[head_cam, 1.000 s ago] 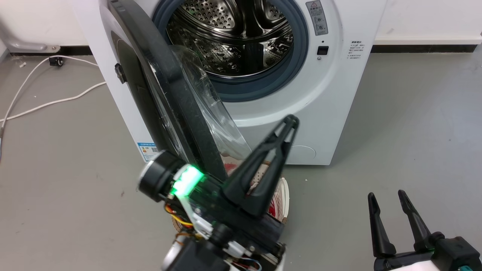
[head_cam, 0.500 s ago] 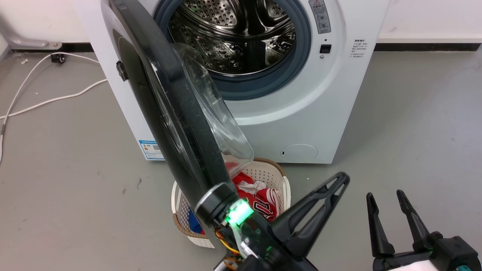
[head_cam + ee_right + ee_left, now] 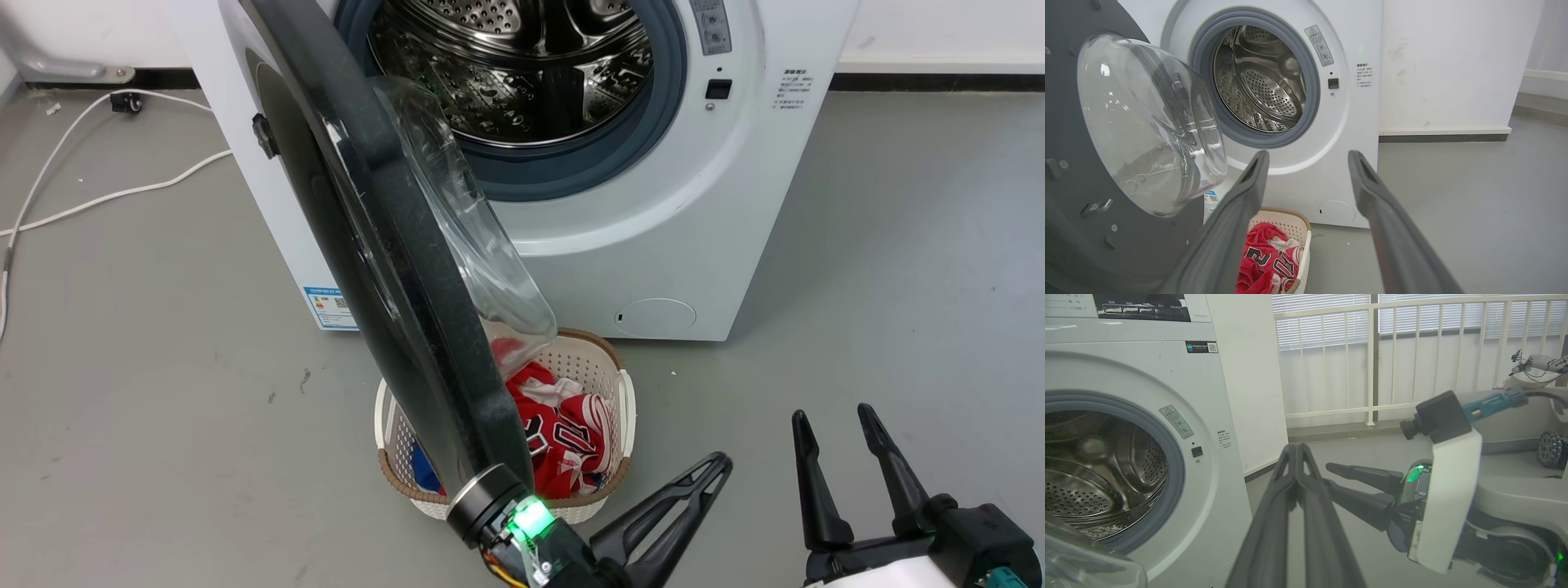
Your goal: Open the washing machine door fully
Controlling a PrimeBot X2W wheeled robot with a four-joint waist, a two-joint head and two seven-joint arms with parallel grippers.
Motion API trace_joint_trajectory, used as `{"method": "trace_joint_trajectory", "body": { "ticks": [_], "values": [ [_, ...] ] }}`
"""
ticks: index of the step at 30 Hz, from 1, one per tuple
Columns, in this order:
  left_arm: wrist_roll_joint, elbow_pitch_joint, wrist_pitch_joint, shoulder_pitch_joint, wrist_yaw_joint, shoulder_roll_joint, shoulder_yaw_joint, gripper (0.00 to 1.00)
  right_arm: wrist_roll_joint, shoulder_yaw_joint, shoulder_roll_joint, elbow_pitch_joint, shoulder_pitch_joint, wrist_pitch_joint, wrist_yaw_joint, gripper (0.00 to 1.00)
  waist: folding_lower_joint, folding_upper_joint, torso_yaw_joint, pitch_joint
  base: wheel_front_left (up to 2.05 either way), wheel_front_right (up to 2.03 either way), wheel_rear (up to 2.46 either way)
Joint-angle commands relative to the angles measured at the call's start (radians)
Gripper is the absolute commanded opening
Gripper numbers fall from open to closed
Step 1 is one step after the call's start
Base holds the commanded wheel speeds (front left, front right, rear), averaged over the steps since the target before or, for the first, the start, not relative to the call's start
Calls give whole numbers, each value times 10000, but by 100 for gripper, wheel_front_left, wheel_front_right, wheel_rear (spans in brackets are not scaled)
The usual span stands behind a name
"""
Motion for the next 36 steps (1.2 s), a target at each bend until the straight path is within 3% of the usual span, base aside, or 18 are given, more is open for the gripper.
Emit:
{"method": "trace_joint_trajectory", "body": {
  "ticks": [1,17,36],
  "values": [
    [-38,39,-6,81,14,51,57,0,-64,-3,28,21,-134,-16,-4,100,0,-1,0,13,0,0,0],
    [-303,1558,-9,608,87,95,877,0,-141,9,29,196,-231,-16,-4,100,0,-1,92,212,0,0,0],
    [-301,2378,-12,590,405,183,2822,0,-104,-41,30,466,-4,-18,-4,100,0,-1,398,-46,0,0,0]
  ]
}}
